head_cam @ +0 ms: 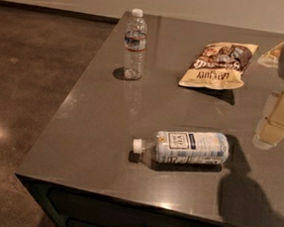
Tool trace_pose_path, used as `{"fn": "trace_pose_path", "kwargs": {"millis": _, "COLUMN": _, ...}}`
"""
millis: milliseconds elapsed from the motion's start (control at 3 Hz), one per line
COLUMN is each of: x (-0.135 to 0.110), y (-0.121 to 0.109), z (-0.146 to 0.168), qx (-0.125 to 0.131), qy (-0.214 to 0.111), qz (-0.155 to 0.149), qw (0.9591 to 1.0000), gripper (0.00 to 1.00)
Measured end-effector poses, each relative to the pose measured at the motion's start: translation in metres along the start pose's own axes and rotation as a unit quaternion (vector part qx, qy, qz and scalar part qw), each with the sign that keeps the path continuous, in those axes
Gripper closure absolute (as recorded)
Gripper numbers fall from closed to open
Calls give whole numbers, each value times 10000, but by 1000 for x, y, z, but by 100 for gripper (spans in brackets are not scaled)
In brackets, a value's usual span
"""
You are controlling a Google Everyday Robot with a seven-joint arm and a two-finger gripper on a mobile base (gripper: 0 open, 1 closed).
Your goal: Knock water bottle over
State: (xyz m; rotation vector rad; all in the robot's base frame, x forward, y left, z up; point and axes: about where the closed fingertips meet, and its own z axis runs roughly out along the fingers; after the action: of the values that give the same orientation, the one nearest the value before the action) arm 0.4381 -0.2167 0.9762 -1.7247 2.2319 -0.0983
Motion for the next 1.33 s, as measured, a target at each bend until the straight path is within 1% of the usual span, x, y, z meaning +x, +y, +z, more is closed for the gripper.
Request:
{"fn": "trace_pose_path", "kwargs": {"millis": 333, "x": 0, "y": 0, "z": 0, "qx": 0, "qy": 0, "qz": 0, "qw": 10000, "gripper": 0}}
{"fn": "trace_pose_path", "kwargs": {"millis": 667, "x": -18, "y": -16, "z": 12, "qx": -63, "qy": -314, "qz": 41, "qw": 9995, "gripper": 0}}
{"fn": "trace_pose_path", "kwargs": {"millis": 1000, "x": -45, "y": -46, "z": 32, "qx": -125, "qy": -731, "qz": 298, "qw": 9968, "gripper": 0}}
{"fn": "trace_pose_path", "kwargs": {"millis": 1333, "x": -67, "y": -71, "z": 51, "qx": -141, "qy": -1006, "qz": 578, "qw": 9931, "gripper": 0}}
